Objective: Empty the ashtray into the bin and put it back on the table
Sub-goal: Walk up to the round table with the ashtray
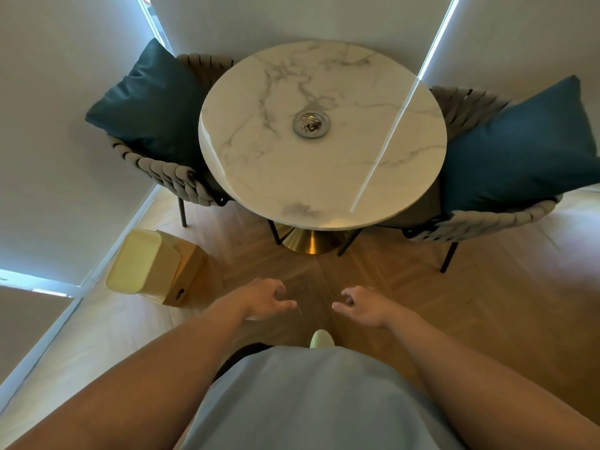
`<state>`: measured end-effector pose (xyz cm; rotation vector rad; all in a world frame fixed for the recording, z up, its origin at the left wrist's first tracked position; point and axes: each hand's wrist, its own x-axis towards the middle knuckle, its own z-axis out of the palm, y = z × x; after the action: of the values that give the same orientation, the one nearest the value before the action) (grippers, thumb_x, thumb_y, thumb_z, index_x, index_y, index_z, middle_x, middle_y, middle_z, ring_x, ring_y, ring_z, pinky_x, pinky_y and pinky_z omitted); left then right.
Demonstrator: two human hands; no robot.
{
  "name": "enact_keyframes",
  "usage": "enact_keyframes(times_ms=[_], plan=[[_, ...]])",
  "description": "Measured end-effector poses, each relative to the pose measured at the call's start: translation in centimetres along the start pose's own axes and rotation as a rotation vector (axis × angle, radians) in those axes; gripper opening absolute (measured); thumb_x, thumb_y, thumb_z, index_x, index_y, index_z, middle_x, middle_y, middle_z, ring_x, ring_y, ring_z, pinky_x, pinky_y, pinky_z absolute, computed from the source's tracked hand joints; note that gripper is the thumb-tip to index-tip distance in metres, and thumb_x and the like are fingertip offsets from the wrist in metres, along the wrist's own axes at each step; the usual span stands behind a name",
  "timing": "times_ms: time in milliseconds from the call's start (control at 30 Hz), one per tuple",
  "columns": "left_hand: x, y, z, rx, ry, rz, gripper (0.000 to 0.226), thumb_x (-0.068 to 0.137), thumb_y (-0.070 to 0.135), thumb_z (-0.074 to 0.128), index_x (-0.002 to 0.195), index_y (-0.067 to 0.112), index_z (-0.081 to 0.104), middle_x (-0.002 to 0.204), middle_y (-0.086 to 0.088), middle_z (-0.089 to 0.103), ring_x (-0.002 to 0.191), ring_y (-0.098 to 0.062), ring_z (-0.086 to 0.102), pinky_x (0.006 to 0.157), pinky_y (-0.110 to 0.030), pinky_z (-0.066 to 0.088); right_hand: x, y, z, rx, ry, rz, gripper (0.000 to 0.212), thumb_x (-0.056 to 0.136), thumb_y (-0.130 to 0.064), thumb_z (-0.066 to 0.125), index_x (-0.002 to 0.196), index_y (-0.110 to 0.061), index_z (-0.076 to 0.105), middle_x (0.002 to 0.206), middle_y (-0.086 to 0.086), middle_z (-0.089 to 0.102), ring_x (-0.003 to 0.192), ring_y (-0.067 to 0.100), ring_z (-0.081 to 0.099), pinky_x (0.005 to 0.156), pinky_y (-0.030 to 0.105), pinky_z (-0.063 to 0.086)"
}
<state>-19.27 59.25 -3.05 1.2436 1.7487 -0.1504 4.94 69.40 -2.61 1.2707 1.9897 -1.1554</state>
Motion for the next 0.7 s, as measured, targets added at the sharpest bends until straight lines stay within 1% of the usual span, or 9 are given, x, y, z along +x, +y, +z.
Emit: enact_keyframes(times_ms=[67, 200, 433, 500, 600, 667, 700], plan=[[0.9, 0.9, -0.6, -0.016, 0.009, 0.007, 0.069, 0.083, 0.071, 0.052, 0.136, 0.027, 0.048, 0.130, -0.001, 0.057, 0.110, -0.017, 0.055, 0.096, -0.039, 0.047, 0.7, 0.2, -1.5, -0.021, -0.009, 0.001, 0.069, 0.095, -0.055, 0.050, 0.150, -0.018, 0.035, 0.152, 0.009, 0.043, 0.141, 0.027, 0.037, 0.112, 0.047, 0.038], [2.1, 2.0, -1.9, -0.041, -0.004, -0.006, 0.067, 0.084, 0.069, 0.052, 0.137, 0.027, 0.047, 0.132, -0.001, 0.057, 0.113, -0.018, 0.056, 0.099, -0.041, 0.047, 1.9, -0.4, -4.0, -0.021, -0.011, -0.008, 0.068, 0.095, -0.054, 0.051, 0.150, -0.018, 0.035, 0.152, 0.009, 0.043, 0.138, 0.027, 0.042, 0.110, 0.047, 0.041], [5.4, 2.6, -6.7, -0.024, -0.025, 0.026, 0.066, 0.088, 0.066, 0.051, 0.137, 0.023, 0.048, 0.133, -0.002, 0.057, 0.115, -0.021, 0.055, 0.100, -0.042, 0.046, 5.5, -2.1, -8.2, -0.071, 0.000, -0.031, 0.070, 0.096, -0.055, 0.048, 0.150, -0.013, 0.036, 0.148, 0.011, 0.048, 0.135, 0.027, 0.046, 0.109, 0.042, 0.042], [6.6, 2.2, -8.1, -0.016, -0.021, 0.033, 0.068, 0.086, 0.068, 0.052, 0.137, 0.023, 0.048, 0.133, -0.002, 0.056, 0.115, -0.021, 0.055, 0.100, -0.042, 0.046, 6.7, -2.6, -9.1, -0.071, 0.009, -0.029, 0.070, 0.096, -0.055, 0.048, 0.149, -0.012, 0.037, 0.146, 0.011, 0.050, 0.133, 0.026, 0.048, 0.107, 0.039, 0.043], [8.6, 1.2, -10.7, -0.010, -0.023, 0.044, 0.072, 0.084, 0.069, 0.053, 0.138, 0.023, 0.048, 0.136, -0.001, 0.055, 0.118, -0.021, 0.055, 0.101, -0.042, 0.046, 8.6, -3.7, -10.6, -0.058, 0.022, -0.025, 0.068, 0.096, -0.055, 0.048, 0.147, -0.010, 0.039, 0.143, 0.010, 0.052, 0.128, 0.025, 0.052, 0.099, 0.033, 0.043], [10.0, 0.6, -12.9, 0.004, -0.028, 0.074, 0.070, 0.084, 0.069, 0.053, 0.136, 0.022, 0.048, 0.137, -0.002, 0.055, 0.118, -0.020, 0.055, 0.102, -0.041, 0.045, 10.0, -4.5, -11.7, -0.048, 0.040, -0.034, 0.066, 0.096, -0.055, 0.047, 0.144, -0.009, 0.043, 0.143, 0.011, 0.053, 0.125, 0.025, 0.053, 0.097, 0.032, 0.043], [10.6, 0.4, -13.9, 0.009, -0.032, 0.088, 0.068, 0.085, 0.068, 0.053, 0.135, 0.022, 0.049, 0.136, -0.002, 0.056, 0.117, -0.020, 0.055, 0.102, -0.041, 0.045, 10.7, -4.9, -12.3, -0.043, 0.048, -0.027, 0.066, 0.096, -0.055, 0.047, 0.144, -0.009, 0.043, 0.143, 0.012, 0.052, 0.126, 0.026, 0.053, 0.098, 0.033, 0.042]])
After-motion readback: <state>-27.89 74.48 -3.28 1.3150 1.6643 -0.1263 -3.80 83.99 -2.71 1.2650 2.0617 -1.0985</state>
